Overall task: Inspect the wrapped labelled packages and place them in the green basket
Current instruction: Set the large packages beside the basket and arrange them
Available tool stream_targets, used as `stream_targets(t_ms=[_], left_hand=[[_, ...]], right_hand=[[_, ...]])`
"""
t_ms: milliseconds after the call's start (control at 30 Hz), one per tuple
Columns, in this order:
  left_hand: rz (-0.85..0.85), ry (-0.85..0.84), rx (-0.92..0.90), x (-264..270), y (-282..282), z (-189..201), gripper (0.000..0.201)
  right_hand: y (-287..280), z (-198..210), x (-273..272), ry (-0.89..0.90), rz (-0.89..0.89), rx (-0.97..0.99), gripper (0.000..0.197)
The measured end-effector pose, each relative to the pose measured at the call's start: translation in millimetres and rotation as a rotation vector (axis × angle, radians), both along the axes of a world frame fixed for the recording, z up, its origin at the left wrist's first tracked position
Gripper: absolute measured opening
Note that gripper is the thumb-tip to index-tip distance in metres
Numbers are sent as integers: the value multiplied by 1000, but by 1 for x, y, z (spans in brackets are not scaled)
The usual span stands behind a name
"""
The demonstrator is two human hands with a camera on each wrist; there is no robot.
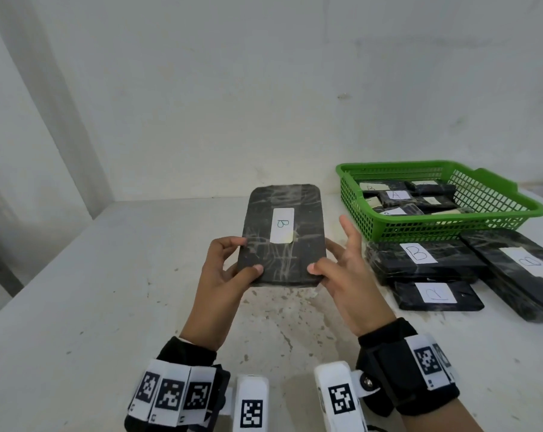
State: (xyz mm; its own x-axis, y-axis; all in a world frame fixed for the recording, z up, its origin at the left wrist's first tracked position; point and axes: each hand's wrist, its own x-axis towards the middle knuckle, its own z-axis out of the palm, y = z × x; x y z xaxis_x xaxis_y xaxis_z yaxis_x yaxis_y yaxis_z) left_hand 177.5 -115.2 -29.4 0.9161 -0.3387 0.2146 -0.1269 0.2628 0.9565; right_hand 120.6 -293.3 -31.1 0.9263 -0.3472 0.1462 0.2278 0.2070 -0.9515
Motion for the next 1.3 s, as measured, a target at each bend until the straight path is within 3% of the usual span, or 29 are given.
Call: stream_targets(t_ms=[100,233,500,667,800,933,1000,1167,1300], left_hand=[[-31,-3,16,2,2,-1,51],[-23,7,6,3,1,-2,66],[-37,-33,-43,-1,5,8,74],[-146,-13,-41,-5,3,13,69],[-163,-10,-51,-6,3,15,69],[-82,-30,-66,-3,2,9,47],[-49,-51,-57,-3,1,6,38],[-44,-94,-50,-5,-1,3,47],[-54,-94,-103,-4,1,3,49]], right_hand=[[-4,0,2,-6,2,67,78],[-4,1,1,-18,-4,-11,58],[-4,-2,0,-117,-225,-351,55],[-3,-2,-3,-130,-291,-381,56],[1,1,-4,-143,-233,-389,59],[5,-3,-2,-67,-67,-432,61],[9,-7,-2,1,20,-471,74],[12,-3,-4,12,59,-425,99],[13,2,-3,-7,39,-338,72]])
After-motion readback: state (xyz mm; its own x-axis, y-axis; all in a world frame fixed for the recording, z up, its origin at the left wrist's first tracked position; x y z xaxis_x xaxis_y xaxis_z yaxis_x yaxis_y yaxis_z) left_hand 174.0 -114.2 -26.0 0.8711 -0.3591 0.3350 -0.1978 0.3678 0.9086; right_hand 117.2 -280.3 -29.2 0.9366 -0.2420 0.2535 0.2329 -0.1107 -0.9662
